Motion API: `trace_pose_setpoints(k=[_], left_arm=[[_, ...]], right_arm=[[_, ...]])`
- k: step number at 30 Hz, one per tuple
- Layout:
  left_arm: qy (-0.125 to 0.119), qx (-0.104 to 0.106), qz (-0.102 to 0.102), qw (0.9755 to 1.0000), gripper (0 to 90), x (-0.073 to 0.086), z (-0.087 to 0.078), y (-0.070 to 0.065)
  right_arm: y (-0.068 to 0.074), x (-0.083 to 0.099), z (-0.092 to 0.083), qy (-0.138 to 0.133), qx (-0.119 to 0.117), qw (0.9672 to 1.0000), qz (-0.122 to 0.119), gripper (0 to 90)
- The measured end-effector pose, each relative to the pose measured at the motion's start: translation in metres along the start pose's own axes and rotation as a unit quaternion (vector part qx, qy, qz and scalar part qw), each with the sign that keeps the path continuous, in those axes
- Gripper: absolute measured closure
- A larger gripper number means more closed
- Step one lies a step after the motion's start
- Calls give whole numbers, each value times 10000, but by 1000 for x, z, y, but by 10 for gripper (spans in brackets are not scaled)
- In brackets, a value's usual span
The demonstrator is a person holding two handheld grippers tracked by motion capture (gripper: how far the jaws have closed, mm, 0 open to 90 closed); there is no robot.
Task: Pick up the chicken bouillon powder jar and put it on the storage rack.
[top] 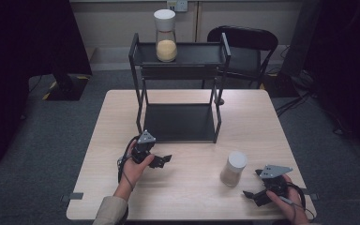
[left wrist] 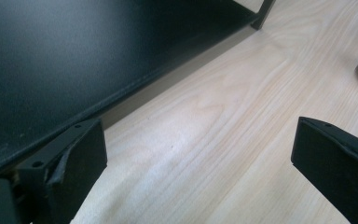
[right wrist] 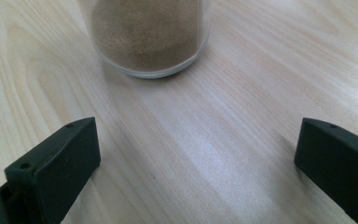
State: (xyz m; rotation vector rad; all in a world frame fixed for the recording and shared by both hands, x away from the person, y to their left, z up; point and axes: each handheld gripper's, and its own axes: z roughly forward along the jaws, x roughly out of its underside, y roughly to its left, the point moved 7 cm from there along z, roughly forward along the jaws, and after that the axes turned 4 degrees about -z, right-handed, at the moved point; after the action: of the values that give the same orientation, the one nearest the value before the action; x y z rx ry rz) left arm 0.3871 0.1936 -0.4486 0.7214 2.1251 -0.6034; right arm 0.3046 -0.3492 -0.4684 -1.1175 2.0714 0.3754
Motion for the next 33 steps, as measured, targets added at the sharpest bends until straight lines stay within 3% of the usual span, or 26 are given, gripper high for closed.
trace_pose_setpoints(k=[10, 22, 29, 33], left_arm=[[93, -120, -18, 9999, 28, 19, -2, 0], [371, -332, 257, 9984, 28, 29, -2, -4], [562, -444, 505, 9962, 29, 30, 0, -9], [618, -434, 515, 9958, 8, 29, 1, -10]], right_arm=[[0, 0, 0, 0, 0, 10000, 1, 0], [0, 0, 0, -1, -1, 10000, 1, 0], [0, 0, 0, -1, -2, 10000, 1, 0], [0, 0, 0, 0, -1, 10000, 0, 0]])
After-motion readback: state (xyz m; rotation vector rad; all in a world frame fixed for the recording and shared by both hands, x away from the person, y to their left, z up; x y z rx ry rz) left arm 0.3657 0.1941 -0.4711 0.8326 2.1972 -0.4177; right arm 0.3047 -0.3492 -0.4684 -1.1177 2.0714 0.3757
